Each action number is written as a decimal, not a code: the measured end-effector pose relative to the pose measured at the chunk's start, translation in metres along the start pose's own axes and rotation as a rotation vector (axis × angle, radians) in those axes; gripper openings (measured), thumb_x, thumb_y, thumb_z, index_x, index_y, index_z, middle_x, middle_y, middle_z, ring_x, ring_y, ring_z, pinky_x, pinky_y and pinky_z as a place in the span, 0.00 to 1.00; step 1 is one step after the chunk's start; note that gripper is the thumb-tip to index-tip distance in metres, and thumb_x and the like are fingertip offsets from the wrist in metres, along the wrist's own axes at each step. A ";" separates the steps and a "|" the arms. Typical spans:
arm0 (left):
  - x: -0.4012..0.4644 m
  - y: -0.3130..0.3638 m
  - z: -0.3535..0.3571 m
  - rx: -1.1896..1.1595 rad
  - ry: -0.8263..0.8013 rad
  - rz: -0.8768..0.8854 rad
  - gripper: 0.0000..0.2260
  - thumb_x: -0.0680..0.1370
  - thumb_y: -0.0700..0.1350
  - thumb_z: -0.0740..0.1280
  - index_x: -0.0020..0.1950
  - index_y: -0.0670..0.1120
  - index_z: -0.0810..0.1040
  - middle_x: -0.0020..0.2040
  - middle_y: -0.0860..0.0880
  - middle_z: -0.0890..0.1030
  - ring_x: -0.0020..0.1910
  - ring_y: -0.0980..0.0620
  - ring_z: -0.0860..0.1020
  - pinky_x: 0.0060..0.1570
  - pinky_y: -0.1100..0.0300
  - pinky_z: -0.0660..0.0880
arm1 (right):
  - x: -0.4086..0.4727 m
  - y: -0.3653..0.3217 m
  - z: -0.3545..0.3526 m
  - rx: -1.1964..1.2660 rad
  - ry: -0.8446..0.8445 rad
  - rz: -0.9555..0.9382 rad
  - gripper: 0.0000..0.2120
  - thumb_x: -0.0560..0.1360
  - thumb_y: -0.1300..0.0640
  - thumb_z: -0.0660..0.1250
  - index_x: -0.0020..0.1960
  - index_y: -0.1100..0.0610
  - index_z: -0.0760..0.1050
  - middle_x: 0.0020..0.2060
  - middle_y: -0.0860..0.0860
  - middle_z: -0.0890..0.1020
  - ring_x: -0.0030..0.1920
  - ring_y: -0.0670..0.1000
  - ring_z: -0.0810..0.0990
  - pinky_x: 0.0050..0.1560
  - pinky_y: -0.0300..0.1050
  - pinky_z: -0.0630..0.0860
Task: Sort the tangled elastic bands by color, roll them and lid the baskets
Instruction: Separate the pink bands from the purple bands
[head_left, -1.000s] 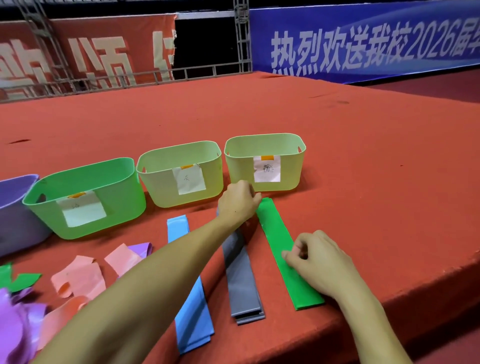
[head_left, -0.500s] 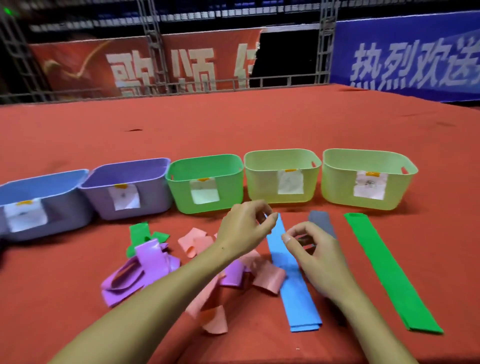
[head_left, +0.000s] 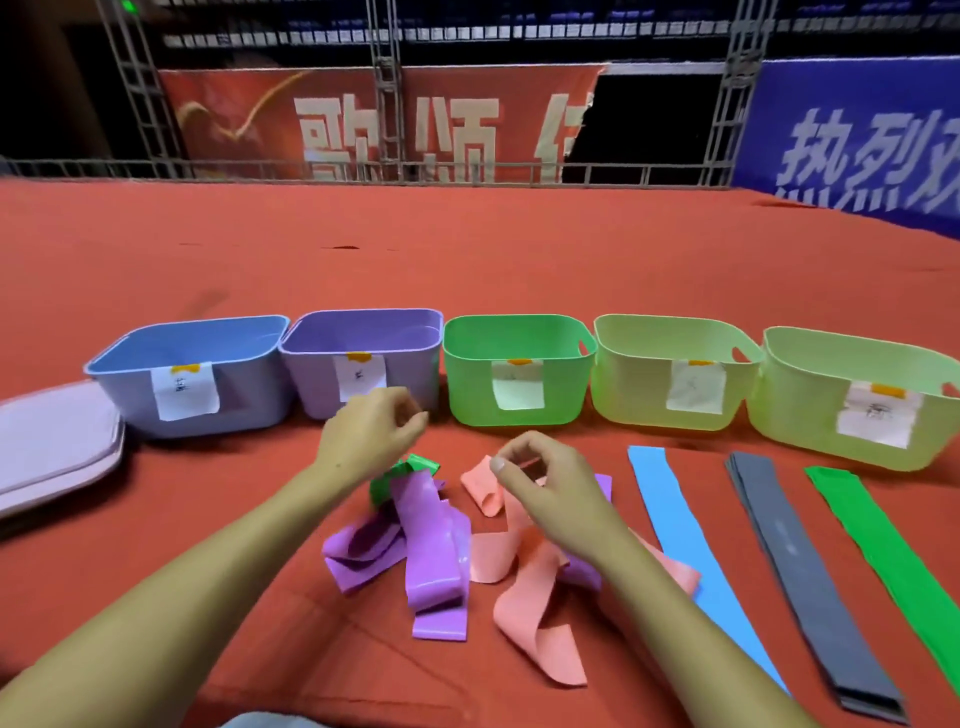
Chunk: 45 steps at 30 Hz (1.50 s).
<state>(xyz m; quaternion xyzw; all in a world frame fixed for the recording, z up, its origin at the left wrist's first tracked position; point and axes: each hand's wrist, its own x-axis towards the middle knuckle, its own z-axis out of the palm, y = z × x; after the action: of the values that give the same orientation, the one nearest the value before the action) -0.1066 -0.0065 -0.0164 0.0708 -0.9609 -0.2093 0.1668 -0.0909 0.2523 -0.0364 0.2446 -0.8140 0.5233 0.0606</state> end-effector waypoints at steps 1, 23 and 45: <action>0.005 -0.017 0.001 0.032 -0.004 -0.066 0.10 0.76 0.60 0.67 0.42 0.55 0.80 0.41 0.56 0.85 0.47 0.46 0.84 0.46 0.51 0.81 | 0.008 -0.001 0.008 -0.015 -0.022 0.007 0.03 0.80 0.55 0.73 0.49 0.54 0.83 0.42 0.46 0.86 0.42 0.43 0.83 0.44 0.34 0.75; 0.036 -0.102 0.043 -0.339 0.067 -0.177 0.05 0.77 0.44 0.75 0.45 0.54 0.83 0.44 0.53 0.86 0.45 0.49 0.85 0.49 0.52 0.81 | 0.117 0.024 0.100 -0.450 -0.246 0.257 0.12 0.75 0.60 0.72 0.33 0.52 0.77 0.36 0.50 0.84 0.42 0.54 0.83 0.45 0.45 0.76; 0.033 0.096 -0.007 -0.766 0.084 0.088 0.14 0.78 0.35 0.76 0.60 0.47 0.81 0.48 0.44 0.84 0.33 0.58 0.84 0.31 0.61 0.80 | -0.028 0.009 -0.119 0.234 0.192 0.160 0.11 0.74 0.75 0.73 0.44 0.60 0.84 0.43 0.59 0.89 0.45 0.54 0.87 0.52 0.50 0.85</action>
<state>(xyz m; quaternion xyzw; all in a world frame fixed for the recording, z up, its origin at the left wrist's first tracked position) -0.1411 0.0703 0.0402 -0.0295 -0.8077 -0.5424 0.2293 -0.0895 0.3698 -0.0012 0.1332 -0.7550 0.6386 0.0671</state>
